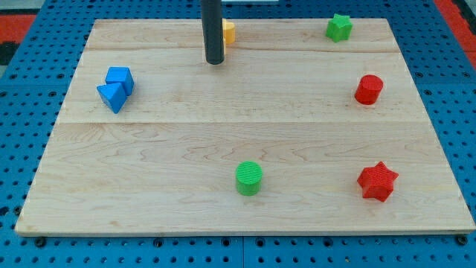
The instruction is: Nudge the green circle to the right
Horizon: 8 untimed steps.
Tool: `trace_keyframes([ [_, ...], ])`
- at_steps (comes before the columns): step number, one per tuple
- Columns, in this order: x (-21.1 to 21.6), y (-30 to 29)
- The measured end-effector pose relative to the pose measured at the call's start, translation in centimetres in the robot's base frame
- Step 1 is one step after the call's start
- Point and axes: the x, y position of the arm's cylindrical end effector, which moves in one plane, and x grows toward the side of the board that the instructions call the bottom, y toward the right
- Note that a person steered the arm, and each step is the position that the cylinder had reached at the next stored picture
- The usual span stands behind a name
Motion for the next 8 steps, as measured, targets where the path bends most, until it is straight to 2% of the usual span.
trace_keyframes([
  [3,-1.0,0.0],
  [4,2.7,-0.3],
  [6,16.5,-2.7],
  [7,21.4,-3.7],
  [8,23.1,-3.7],
])
